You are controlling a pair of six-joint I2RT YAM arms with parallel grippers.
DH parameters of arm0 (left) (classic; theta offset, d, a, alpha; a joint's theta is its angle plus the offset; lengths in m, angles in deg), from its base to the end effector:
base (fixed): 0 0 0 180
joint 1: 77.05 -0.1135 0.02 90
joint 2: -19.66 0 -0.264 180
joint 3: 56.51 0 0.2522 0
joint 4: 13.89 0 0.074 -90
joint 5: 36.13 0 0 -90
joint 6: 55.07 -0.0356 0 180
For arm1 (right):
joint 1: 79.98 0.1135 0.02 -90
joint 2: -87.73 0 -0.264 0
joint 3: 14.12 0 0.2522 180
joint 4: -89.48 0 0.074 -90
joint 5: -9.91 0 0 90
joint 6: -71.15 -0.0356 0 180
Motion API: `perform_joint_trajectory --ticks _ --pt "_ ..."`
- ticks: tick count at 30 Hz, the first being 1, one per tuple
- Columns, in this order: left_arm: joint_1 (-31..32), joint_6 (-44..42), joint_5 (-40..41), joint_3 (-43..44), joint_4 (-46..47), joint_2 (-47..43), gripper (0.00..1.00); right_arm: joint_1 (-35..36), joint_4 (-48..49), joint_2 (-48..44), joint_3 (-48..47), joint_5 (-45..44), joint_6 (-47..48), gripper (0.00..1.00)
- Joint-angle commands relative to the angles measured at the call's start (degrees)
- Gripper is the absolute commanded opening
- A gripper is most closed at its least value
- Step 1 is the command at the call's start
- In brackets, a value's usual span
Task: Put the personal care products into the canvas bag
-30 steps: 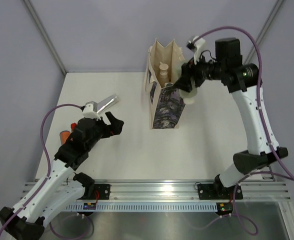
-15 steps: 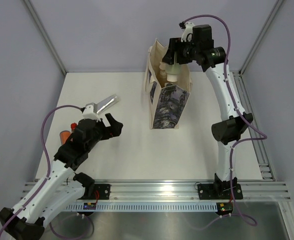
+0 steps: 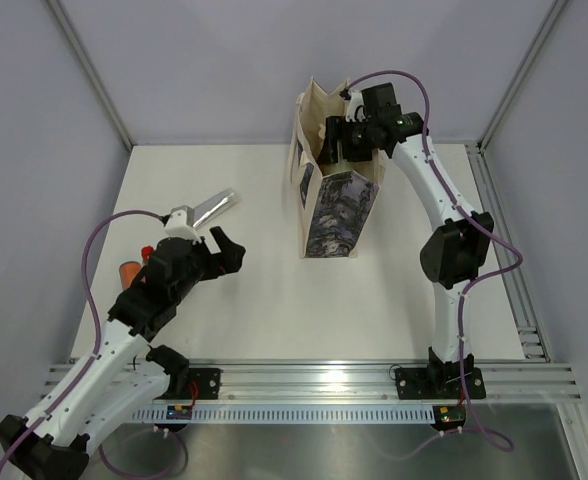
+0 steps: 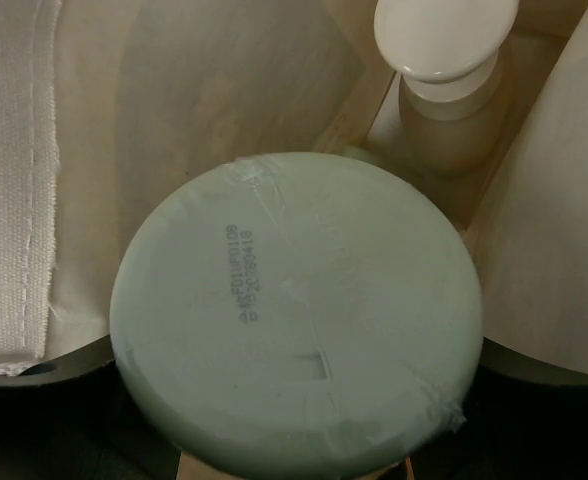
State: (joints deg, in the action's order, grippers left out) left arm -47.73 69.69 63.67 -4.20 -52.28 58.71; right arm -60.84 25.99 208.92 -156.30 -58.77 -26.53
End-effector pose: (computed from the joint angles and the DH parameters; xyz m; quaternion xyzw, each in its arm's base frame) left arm 0.1418 -0.0727 0.2913 -0.0857 0.8378 -0.2224 0.4912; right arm 0.4409 0.1667 0.3573 -0.1639 0.8876 0.2565 0.3457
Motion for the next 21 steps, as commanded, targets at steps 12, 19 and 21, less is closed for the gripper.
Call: perform_joint_trajectory --ticks 12,19,21 --pt "-0.23 0.21 2.59 1.01 -3.23 -1.43 0.99 1.17 0.87 0.19 -2.89 8.91 11.02 0.72" --pt "-0.23 1.36 3.2 0.39 -5.43 -2.84 0.99 1.25 1.04 -0.51 -4.47 9.7 11.11 0.86" --pt "-0.23 1.53 3.47 0.3 -5.96 -2.92 0.99 1.17 0.96 -1.04 -4.73 9.7 11.28 0.88"
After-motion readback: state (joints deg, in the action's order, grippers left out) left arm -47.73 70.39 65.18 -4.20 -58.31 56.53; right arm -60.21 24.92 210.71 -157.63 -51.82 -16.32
